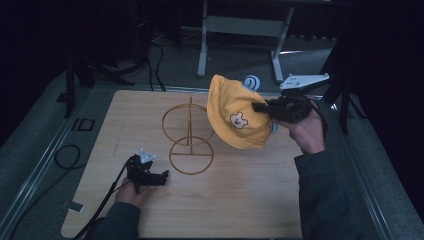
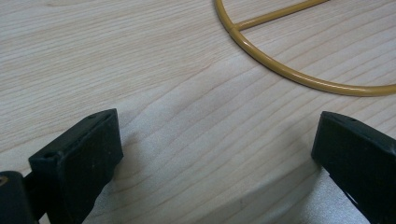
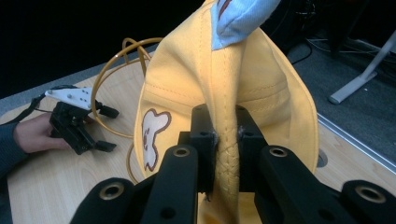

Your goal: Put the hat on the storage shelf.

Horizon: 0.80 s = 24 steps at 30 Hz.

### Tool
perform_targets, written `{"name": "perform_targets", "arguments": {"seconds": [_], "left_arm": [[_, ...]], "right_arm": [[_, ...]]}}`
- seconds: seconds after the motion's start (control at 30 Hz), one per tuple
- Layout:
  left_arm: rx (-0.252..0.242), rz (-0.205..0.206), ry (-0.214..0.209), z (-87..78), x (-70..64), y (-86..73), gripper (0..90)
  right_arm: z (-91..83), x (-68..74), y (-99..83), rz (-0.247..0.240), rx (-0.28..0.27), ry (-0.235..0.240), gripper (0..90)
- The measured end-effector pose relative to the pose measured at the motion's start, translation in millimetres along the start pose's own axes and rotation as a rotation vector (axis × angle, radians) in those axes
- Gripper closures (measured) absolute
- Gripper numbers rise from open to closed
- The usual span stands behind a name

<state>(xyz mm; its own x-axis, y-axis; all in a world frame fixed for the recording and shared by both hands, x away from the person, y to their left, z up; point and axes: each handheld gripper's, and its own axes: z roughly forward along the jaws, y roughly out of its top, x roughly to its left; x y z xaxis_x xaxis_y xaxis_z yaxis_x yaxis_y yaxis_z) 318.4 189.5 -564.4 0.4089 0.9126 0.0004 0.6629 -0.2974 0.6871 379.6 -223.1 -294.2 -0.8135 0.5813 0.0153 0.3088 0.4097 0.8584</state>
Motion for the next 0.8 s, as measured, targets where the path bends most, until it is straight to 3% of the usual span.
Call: {"name": "perform_targets", "arguments": {"seconds": [0.8], "left_arm": [[-0.002,0.000,0.001,0.2,0.0,-0.1,1.9]], "right_arm": [[7.8,17.2,29.3,-0.049,-0.034,0.038,82.0]]}}
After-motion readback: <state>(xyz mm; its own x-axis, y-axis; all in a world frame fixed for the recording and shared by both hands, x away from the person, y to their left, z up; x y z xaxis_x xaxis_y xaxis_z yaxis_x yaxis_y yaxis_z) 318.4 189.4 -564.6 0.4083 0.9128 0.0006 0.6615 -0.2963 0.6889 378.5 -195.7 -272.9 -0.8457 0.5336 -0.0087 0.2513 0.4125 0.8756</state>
